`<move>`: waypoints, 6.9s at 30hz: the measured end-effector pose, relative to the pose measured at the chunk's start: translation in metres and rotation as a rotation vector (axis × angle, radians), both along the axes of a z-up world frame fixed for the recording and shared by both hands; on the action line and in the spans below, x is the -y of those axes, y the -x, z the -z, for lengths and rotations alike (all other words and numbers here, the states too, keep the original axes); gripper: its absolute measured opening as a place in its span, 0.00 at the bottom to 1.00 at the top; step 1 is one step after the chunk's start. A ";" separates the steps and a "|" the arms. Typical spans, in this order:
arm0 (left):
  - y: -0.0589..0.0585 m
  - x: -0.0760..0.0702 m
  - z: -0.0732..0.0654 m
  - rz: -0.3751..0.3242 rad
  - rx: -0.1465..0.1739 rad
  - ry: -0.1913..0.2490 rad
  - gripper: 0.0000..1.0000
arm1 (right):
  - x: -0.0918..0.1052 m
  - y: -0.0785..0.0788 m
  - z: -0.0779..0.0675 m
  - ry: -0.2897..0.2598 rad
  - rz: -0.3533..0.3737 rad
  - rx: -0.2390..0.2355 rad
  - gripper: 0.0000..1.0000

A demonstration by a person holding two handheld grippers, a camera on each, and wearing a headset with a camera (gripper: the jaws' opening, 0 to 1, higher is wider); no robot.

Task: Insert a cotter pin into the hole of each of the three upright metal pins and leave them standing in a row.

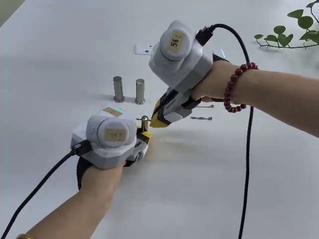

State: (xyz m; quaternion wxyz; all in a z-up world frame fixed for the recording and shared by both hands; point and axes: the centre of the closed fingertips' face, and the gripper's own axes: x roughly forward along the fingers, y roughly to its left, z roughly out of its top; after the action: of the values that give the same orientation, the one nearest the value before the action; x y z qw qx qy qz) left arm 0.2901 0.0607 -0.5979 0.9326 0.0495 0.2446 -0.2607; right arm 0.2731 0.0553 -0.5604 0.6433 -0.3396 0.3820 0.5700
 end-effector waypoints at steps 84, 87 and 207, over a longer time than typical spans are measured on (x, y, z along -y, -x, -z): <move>-0.016 -0.057 -0.007 -0.061 0.015 -0.023 0.07 | -0.072 -0.018 -0.003 -0.167 -0.050 0.017 0.04; -0.017 -0.060 -0.007 -0.068 0.013 -0.025 0.07 | -0.076 -0.019 -0.002 -0.169 -0.050 0.017 0.04; 0.021 -0.075 -0.053 -0.040 0.022 0.063 0.88 | -0.035 -0.124 0.008 -0.485 0.522 0.097 0.18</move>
State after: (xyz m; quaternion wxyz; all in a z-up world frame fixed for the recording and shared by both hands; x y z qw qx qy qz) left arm 0.2694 0.1359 -0.5447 0.9413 0.0183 0.2272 -0.2491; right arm 0.3974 0.0904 -0.5680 0.8464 -0.0949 0.2787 0.4438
